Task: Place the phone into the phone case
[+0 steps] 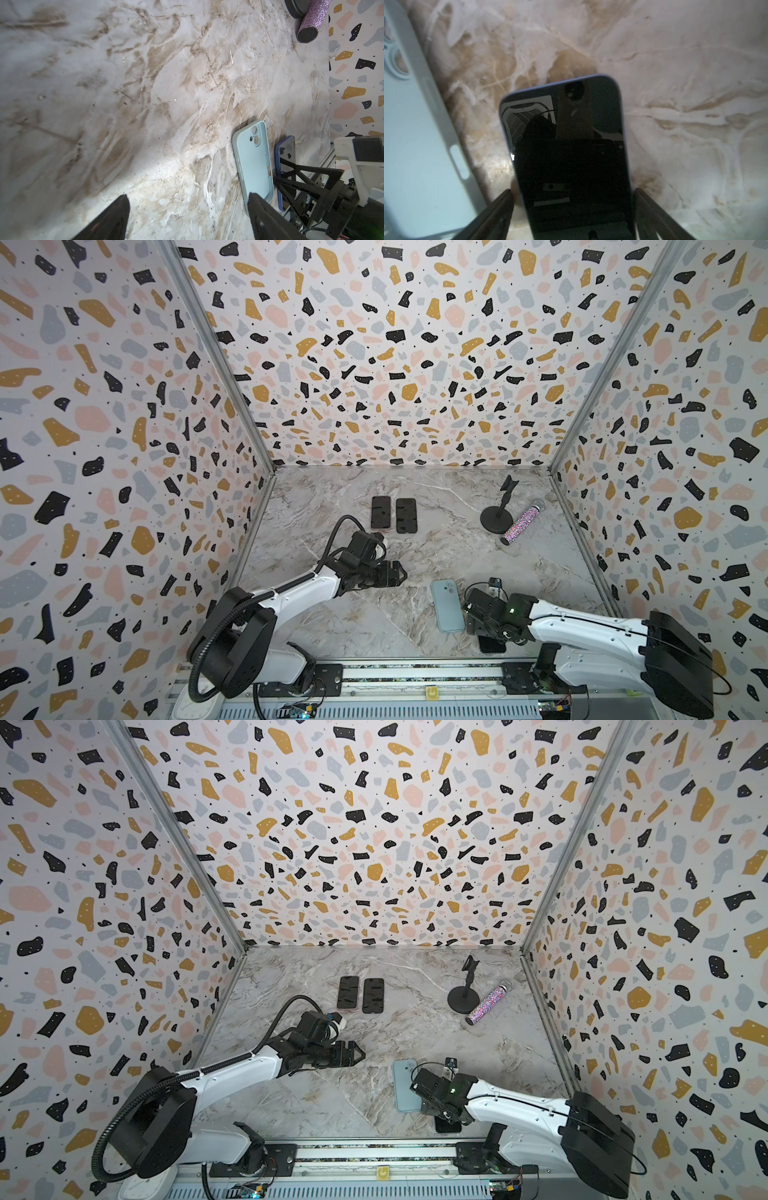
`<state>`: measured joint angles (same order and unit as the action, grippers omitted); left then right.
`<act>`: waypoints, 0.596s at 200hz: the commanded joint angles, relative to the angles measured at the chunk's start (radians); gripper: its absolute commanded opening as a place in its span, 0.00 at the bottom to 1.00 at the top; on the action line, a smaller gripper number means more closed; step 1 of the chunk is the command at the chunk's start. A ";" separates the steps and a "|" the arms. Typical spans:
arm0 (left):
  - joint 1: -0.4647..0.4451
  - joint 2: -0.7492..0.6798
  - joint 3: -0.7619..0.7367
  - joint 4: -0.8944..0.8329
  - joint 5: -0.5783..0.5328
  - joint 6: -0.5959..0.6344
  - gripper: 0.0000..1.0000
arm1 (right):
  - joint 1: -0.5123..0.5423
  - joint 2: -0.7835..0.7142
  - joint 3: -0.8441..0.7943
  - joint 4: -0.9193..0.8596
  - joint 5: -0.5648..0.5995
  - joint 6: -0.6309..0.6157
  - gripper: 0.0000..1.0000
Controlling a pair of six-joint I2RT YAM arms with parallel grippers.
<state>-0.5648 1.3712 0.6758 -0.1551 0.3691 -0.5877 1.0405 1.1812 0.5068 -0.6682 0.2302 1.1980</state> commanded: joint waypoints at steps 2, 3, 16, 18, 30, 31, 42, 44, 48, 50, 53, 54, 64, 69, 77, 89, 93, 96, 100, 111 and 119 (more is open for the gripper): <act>0.005 0.002 0.021 0.013 0.026 0.019 0.89 | 0.014 0.085 -0.033 -0.055 -0.037 0.025 0.84; 0.005 0.002 0.021 0.013 0.026 0.019 0.89 | 0.014 0.087 -0.033 -0.052 -0.037 0.023 0.84; 0.005 0.001 0.027 0.009 0.032 0.017 0.89 | 0.014 0.076 -0.031 -0.028 -0.039 0.011 0.80; 0.005 0.001 0.029 0.009 0.033 0.017 0.89 | 0.015 0.073 -0.031 -0.024 -0.038 0.008 0.79; 0.005 0.004 0.038 0.008 0.041 0.011 0.89 | 0.014 0.054 -0.031 0.001 -0.036 -0.010 0.73; 0.005 0.005 0.039 0.008 0.041 0.010 0.89 | 0.015 0.052 -0.031 0.003 -0.036 -0.010 0.73; 0.004 0.014 0.050 0.017 0.056 0.001 0.89 | 0.008 0.040 -0.030 0.017 -0.030 -0.029 0.66; 0.003 0.017 0.053 0.019 0.059 -0.002 0.88 | 0.005 0.038 -0.030 0.021 -0.028 -0.033 0.65; 0.002 0.022 0.058 0.022 0.064 -0.005 0.88 | -0.002 0.034 -0.030 0.023 -0.028 -0.039 0.64; 0.002 0.025 0.061 0.024 0.068 -0.007 0.88 | -0.005 0.033 -0.030 0.025 -0.028 -0.042 0.63; 0.001 0.028 0.065 0.025 0.070 -0.011 0.88 | -0.011 0.031 -0.029 0.027 -0.029 -0.048 0.63; 0.001 0.030 0.067 0.026 0.070 -0.011 0.88 | -0.013 0.030 -0.029 0.027 -0.029 -0.050 0.63; -0.010 0.049 0.088 0.029 0.074 -0.018 0.87 | -0.037 0.022 -0.029 0.032 -0.026 -0.072 0.61; -0.018 0.059 0.099 0.029 0.074 -0.020 0.87 | -0.048 0.017 -0.030 0.034 -0.022 -0.081 0.61; -0.033 0.077 0.120 0.033 0.073 -0.025 0.86 | -0.070 0.005 -0.031 0.042 -0.018 -0.097 0.60; -0.059 0.111 0.151 0.045 0.076 -0.037 0.86 | -0.109 -0.017 -0.036 0.055 -0.014 -0.133 0.59; -0.067 0.126 0.162 0.050 0.081 -0.042 0.86 | -0.124 -0.026 -0.038 0.061 -0.016 -0.144 0.58; -0.074 0.138 0.170 0.056 0.084 -0.046 0.86 | -0.137 -0.033 -0.039 0.066 -0.017 -0.155 0.58; -0.082 0.155 0.183 0.062 0.092 -0.049 0.85 | -0.153 -0.043 -0.042 0.075 -0.021 -0.174 0.57; -0.109 0.203 0.219 0.075 0.117 -0.051 0.84 | -0.197 -0.073 -0.049 0.109 -0.031 -0.217 0.55; -0.127 0.241 0.251 0.081 0.143 -0.049 0.84 | -0.228 -0.097 -0.060 0.151 -0.048 -0.260 0.55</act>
<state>-0.6437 1.5322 0.8497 -0.1287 0.4377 -0.6216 0.8837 1.1320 0.4900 -0.5819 0.2169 1.0588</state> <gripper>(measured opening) 0.846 0.744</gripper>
